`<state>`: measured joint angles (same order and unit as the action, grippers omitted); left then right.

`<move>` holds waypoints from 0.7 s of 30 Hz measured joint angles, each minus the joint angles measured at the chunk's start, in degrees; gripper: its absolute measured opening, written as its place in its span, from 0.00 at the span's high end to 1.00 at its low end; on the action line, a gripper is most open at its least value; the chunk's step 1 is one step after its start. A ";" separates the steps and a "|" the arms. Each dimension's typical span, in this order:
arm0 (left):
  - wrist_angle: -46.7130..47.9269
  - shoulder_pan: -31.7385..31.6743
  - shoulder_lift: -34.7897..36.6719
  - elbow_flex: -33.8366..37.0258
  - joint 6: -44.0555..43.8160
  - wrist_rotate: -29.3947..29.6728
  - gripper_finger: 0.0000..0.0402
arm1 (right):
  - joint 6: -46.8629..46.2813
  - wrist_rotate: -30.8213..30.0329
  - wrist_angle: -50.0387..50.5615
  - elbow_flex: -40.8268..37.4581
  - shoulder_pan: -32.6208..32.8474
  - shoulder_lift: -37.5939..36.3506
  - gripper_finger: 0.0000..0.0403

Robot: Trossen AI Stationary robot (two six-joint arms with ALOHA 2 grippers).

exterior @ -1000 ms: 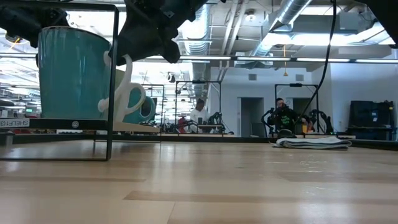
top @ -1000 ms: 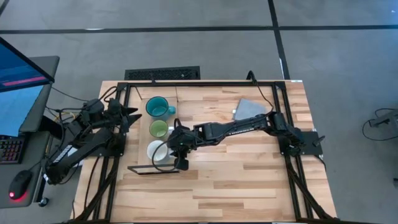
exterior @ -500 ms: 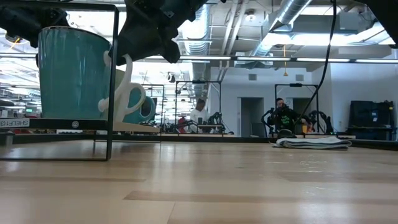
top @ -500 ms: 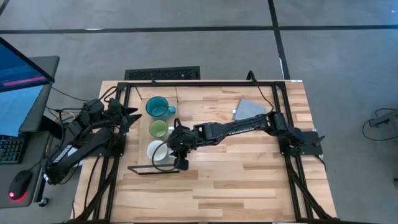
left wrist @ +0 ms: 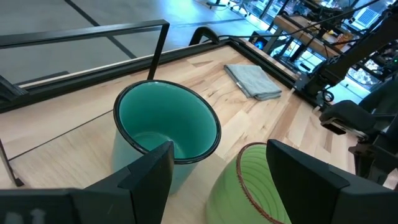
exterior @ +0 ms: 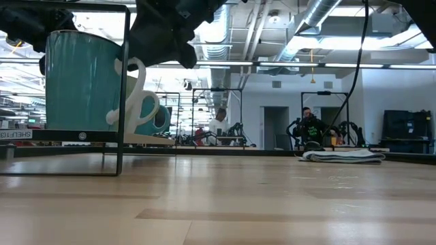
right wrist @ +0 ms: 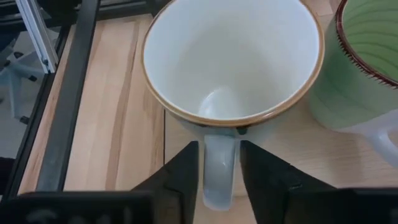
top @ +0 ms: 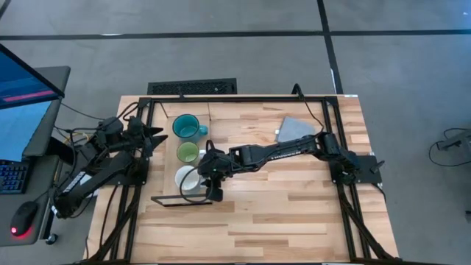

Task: Stack small to large cups/mugs on shelf
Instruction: Put the white mug on the shelf

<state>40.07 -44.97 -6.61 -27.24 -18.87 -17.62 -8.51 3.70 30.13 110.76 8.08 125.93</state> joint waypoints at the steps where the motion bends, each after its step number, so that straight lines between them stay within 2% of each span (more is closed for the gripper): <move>1: 0.00 0.01 0.00 0.01 0.00 -0.01 0.38 | 0.00 0.00 -0.02 0.00 0.00 0.00 0.65; 10: 0.00 0.02 0.00 0.01 0.00 -0.01 0.38 | 0.00 -0.02 -0.79 0.00 -0.42 0.00 0.50; 21: 0.00 0.02 0.01 0.01 0.00 -0.01 0.38 | 0.07 0.23 -2.61 -0.02 -0.46 0.00 0.46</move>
<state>40.07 -44.95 -6.61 -27.23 -18.87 -17.63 -8.45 3.94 27.52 110.74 7.62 125.93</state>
